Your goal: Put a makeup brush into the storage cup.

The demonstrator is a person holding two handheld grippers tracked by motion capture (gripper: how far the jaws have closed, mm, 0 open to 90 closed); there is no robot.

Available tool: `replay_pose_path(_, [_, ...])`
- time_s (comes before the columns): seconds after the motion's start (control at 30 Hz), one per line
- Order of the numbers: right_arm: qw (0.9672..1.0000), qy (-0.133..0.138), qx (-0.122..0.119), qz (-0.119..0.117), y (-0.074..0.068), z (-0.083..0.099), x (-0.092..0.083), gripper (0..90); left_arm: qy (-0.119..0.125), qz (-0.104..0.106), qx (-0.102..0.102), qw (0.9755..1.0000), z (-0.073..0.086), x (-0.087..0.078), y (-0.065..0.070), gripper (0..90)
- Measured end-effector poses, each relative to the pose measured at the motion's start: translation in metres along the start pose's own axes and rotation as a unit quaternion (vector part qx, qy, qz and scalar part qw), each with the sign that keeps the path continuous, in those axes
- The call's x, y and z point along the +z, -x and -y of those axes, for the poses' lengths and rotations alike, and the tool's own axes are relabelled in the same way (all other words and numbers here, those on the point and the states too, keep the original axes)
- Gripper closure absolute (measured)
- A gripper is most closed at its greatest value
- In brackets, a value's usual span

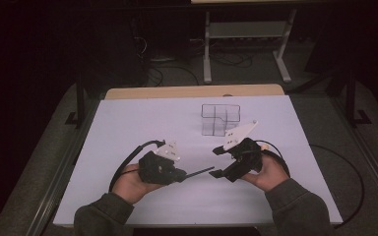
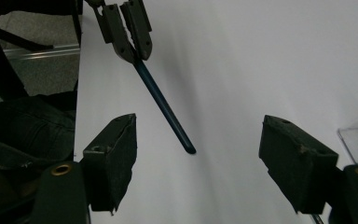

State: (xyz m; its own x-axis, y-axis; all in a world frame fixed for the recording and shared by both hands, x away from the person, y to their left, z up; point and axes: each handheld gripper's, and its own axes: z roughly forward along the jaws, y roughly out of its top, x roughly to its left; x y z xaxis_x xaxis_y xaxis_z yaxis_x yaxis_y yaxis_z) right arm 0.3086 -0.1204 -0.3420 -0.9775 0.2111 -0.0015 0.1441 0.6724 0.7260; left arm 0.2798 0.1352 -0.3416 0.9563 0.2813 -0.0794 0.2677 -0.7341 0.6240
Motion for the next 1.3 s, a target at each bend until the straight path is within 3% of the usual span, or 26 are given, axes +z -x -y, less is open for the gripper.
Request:
replay_pose_path(0.03, [0.9999, 0.0, 0.008, -0.009, -0.002, -0.002, 0.001, 28.2, 0.0, 0.0, 0.0, 1.0, 0.0, 0.0, 0.0, 83.6])
replay_pose_path(0.07, [1.0, -0.002, -0.002, -0.007, -0.001, -0.003, 0.002, 28.8, 0.001, 0.001, 0.0, 1.0, -0.001, 0.0, 0.001, 83.5])
replay_pose_path(0.13, [0.9999, -0.004, 0.003, -0.016, -0.002, -0.005, 0.005, 30.5, 0.001, 0.002, 0.002, 1.0, -0.002, 0.001, 0.002, 83.5])
replay_pose_path(0.17, [0.9998, -0.005, -0.008, -0.016, -0.001, -0.005, 0.007, 31.4, 0.0, 0.003, 0.005, 1.0, -0.002, 0.001, 0.002, 83.5])
replay_pose_path(0.47, [0.9981, -0.026, -0.025, -0.051, -0.001, -0.01, 0.02, 42.0, -0.003, 0.01, 0.017, 0.9998, -0.007, 0.006, 0.006, 83.5])
replay_pose_path(1.03, [0.9894, -0.052, -0.066, -0.119, -0.007, -0.012, 0.035, 68.2, -0.008, 0.024, 0.041, 0.9989, -0.012, 0.01, 0.01, 83.5])
replay_pose_path(1.3, [0.9855, -0.058, -0.079, -0.139, -0.008, -0.012, 0.037, 81.0, -0.013, 0.03, 0.045, 0.9984, -0.014, 0.011, 0.012, 83.5])
